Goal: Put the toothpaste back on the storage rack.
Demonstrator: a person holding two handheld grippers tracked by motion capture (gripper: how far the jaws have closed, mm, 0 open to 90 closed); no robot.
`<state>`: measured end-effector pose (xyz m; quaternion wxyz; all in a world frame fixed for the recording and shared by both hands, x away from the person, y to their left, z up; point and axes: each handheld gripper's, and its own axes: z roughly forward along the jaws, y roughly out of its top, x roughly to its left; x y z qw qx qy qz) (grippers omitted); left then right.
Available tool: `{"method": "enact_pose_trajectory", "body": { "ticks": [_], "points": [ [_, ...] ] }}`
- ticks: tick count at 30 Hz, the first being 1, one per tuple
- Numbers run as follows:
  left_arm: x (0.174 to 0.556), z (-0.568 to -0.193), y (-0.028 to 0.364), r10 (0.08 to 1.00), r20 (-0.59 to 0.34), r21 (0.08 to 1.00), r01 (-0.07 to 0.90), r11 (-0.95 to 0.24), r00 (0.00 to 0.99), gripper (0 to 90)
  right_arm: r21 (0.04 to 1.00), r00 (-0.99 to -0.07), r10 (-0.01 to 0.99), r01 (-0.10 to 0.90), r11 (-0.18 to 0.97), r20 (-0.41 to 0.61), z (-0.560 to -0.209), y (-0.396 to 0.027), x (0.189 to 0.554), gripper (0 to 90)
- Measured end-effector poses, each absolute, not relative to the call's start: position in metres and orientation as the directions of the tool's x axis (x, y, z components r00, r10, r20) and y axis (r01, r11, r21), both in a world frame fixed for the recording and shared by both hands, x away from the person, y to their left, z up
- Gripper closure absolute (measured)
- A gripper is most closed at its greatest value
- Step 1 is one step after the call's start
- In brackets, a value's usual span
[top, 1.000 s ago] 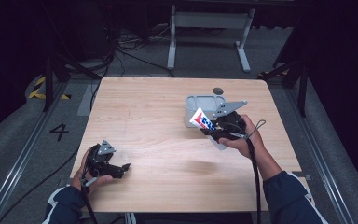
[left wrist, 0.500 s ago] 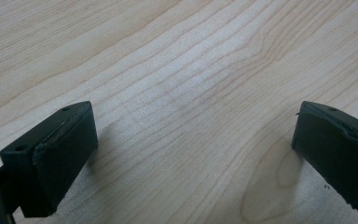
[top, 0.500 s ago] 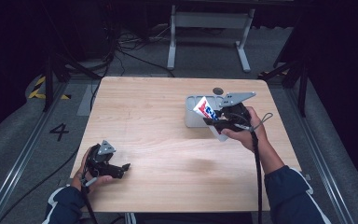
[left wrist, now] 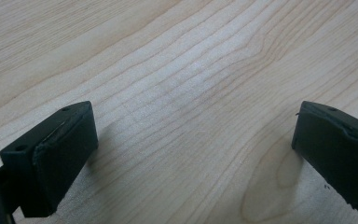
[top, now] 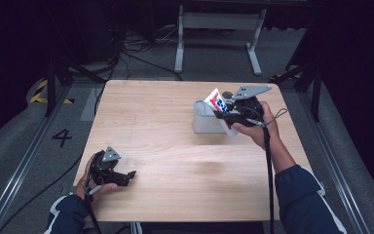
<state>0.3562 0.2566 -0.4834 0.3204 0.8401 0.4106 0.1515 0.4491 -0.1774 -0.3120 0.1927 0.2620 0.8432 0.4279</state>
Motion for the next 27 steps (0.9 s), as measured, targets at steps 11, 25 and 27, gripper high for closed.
{"method": "enact_pose_trajectory", "body": {
  "ticks": [11, 25, 27],
  "points": [
    [0.356, -0.484, 0.256, 0.788, -0.011, 0.663, 0.594, -0.455, 0.616, 0.5, 0.847, -0.779, 0.619, 0.259, 0.465, -0.102, -0.303, -0.173, 0.463, 63.9],
    [0.356, -0.483, 0.257, 0.786, -0.009, 0.660, 0.595, -0.459, 0.618, 0.6, 0.863, -0.772, 0.625, 0.232, 0.448, -0.117, -0.296, -0.163, 0.487, 63.9],
    [0.356, -0.483, 0.257, 0.786, -0.009, 0.660, 0.594, -0.459, 0.618, 0.5, 0.867, -0.771, 0.627, 0.232, 0.440, -0.112, -0.296, -0.163, 0.488, 63.8]
  ]
}}
